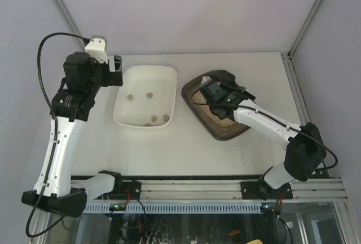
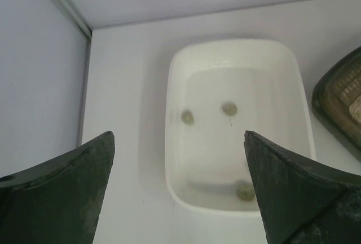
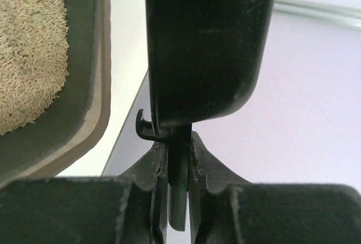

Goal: Clean the litter box

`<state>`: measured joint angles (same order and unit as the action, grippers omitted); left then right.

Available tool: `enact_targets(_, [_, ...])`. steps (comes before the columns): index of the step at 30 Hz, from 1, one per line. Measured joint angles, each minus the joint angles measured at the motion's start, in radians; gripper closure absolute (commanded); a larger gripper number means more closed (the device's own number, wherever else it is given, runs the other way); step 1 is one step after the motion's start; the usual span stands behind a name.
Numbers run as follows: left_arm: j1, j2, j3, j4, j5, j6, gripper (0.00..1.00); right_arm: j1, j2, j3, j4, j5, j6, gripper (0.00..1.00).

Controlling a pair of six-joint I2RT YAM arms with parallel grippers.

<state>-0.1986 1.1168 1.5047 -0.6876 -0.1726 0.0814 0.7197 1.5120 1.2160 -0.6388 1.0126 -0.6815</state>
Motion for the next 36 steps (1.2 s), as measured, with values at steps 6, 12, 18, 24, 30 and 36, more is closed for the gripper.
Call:
enact_targets(6, [0.049, -0.039, -0.089, -0.089, 0.050, -0.092, 0.00, 0.043, 0.065, 0.029, -0.113, -0.086, -0.032, 1.00])
enact_targets(12, [0.051, -0.134, -0.134, -0.130, 0.053, -0.137, 0.00, 0.037, 0.132, 0.063, -0.213, -0.204, -0.035, 1.00])
enact_targets(18, [0.060, -0.146, -0.150, -0.131, 0.053, -0.158, 0.00, 0.024, 0.182, 0.068, -0.217, -0.214, -0.035, 1.00])
enact_targets(24, [0.066, -0.109, -0.149, -0.132, 0.044, -0.177, 0.00, 0.024, 0.231, 0.011, -0.097, -0.164, -0.043, 1.00])
enact_targets(30, [0.071, -0.064, -0.149, -0.135, 0.025, -0.187, 0.00, 0.015, 0.266, -0.035, 0.059, -0.083, -0.076, 1.00])
enact_targets(36, [0.073, -0.058, -0.149, -0.134, 0.017, -0.188, 0.00, -0.002, 0.277, -0.038, 0.194, -0.016, -0.104, 1.00])
